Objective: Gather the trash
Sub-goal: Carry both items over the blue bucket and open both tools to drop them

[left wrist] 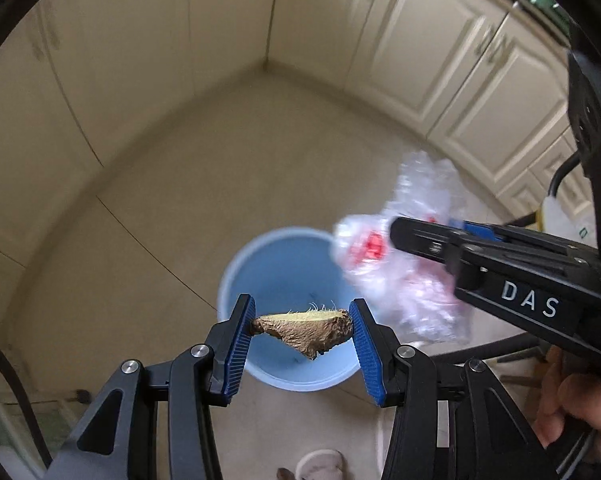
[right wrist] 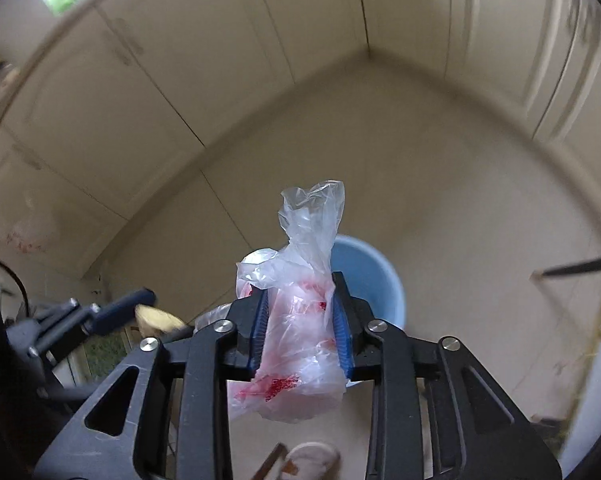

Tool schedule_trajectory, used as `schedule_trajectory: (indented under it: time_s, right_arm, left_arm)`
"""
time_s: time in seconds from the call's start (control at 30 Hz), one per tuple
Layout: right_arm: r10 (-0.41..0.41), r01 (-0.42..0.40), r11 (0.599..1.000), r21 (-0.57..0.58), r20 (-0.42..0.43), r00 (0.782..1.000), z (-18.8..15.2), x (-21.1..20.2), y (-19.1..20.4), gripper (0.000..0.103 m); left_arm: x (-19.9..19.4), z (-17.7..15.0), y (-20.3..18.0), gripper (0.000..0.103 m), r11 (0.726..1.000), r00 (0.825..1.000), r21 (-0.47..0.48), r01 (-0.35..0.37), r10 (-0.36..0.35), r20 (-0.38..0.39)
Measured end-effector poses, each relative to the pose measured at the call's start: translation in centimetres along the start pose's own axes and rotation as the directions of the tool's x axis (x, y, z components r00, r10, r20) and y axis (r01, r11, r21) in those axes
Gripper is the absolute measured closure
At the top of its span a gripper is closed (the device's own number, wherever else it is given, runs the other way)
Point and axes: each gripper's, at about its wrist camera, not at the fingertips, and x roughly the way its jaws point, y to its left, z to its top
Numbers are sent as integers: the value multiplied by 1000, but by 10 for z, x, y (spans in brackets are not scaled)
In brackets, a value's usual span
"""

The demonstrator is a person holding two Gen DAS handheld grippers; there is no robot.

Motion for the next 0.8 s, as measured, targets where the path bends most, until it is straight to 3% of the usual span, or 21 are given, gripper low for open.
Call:
schedule_trajectory:
  time_s: [0.03, 0.13, 0.27, 0.37, 0.47, 0.53, 0.63, 0.8]
  right_arm:
    - [15, -15, 1000, 19, -22, 1000, 2, 14, -6, 71]
    - [52, -43, 994, 104, -87, 995, 8, 58, -28, 53]
    - [77, -64, 989, 131, -99, 992, 11, 82, -43, 41]
    - [76, -57, 986, 154, -120, 990, 7, 93, -55, 38]
    - [116, -88, 975, 202, -134, 984, -1, 100, -61, 37]
    - [135, -103, 968, 231, -130, 982, -2, 100, -67, 32]
    - [179, -140, 950, 278, -118, 977, -5, 100, -73, 31]
    - [185, -149, 949, 278, -108, 977, -8, 88, -68, 28]
  left_arm:
    - [12, 1, 0, 58, 1000, 1000, 2, 1, -1, -14]
    - [49, 6, 0, 58, 1000, 998, 2, 2, -2, -65]
    - [84, 13, 1, 58, 1000, 995, -7, 4, -5, -103]
    - [108, 23, 9, 58, 999, 989, -24, 23, -27, -147]
    - [121, 34, 17, 58, 999, 987, -41, -17, 11, -159]
    - [124, 32, 27, 56, 998, 986, -63, -10, 0, -165]
    - [123, 29, 32, 45, 996, 985, -84, 4, -19, -173]
    - [102, 30, 35, 43, 996, 987, -84, -36, 22, -159]
